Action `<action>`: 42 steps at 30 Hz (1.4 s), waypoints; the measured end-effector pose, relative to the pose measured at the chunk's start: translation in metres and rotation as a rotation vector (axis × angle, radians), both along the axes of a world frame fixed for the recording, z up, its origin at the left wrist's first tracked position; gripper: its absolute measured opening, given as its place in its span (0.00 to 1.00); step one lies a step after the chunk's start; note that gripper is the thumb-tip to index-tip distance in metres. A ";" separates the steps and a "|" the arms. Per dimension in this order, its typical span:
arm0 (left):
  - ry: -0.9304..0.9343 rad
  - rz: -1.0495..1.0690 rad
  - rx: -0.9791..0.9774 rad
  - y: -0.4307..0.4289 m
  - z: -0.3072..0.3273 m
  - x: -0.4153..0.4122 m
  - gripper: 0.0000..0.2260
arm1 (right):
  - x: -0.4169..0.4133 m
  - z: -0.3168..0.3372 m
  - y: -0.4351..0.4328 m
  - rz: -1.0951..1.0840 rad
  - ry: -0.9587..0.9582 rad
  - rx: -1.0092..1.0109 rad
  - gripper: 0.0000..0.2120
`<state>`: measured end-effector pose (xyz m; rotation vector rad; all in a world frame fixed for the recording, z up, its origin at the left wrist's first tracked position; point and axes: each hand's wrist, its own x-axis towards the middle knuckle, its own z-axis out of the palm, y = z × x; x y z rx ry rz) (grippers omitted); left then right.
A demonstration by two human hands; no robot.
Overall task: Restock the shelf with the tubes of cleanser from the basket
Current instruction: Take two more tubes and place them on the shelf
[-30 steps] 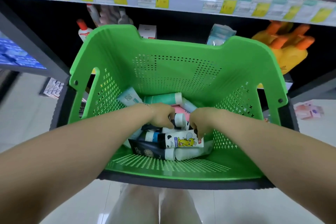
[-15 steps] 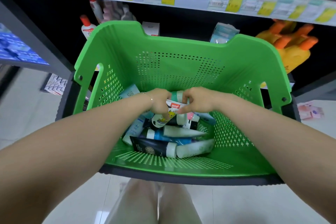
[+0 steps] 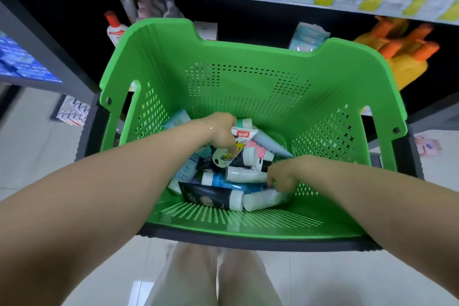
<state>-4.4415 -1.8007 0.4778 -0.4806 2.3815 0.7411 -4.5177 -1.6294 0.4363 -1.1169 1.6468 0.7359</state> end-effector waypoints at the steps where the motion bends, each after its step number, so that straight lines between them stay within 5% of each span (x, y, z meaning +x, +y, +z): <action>1: 0.002 0.006 0.002 0.000 0.001 -0.001 0.19 | -0.003 -0.001 -0.001 -0.031 0.000 -0.017 0.16; 9: 0.013 0.052 0.030 0.001 0.010 0.000 0.30 | -0.017 0.026 -0.018 -0.235 -0.042 -0.297 0.05; 20: 0.053 0.211 0.082 -0.007 0.029 0.004 0.32 | -0.018 0.065 -0.031 -0.273 0.078 -0.477 0.25; 23: 0.075 0.256 0.129 -0.008 0.041 0.005 0.32 | -0.029 0.082 -0.033 -0.349 0.130 -0.493 0.14; 28: 0.131 0.339 0.207 -0.012 0.061 0.008 0.33 | -0.044 0.099 -0.029 -0.455 0.140 -0.553 0.14; 33: 0.231 0.401 0.275 -0.015 0.079 0.012 0.24 | -0.051 0.126 -0.022 -0.524 0.115 -0.667 0.18; 36: 0.305 0.411 0.288 -0.016 0.090 0.014 0.14 | -0.055 0.143 -0.018 -0.563 0.104 -0.740 0.09; 40: 0.382 0.430 0.315 -0.016 0.109 0.016 0.10 | -0.058 0.163 -0.015 -0.605 0.105 -0.768 0.10; 42: 0.410 0.422 0.305 -0.016 0.120 0.016 0.10 | -0.056 0.174 -0.012 -0.677 0.077 -0.786 0.24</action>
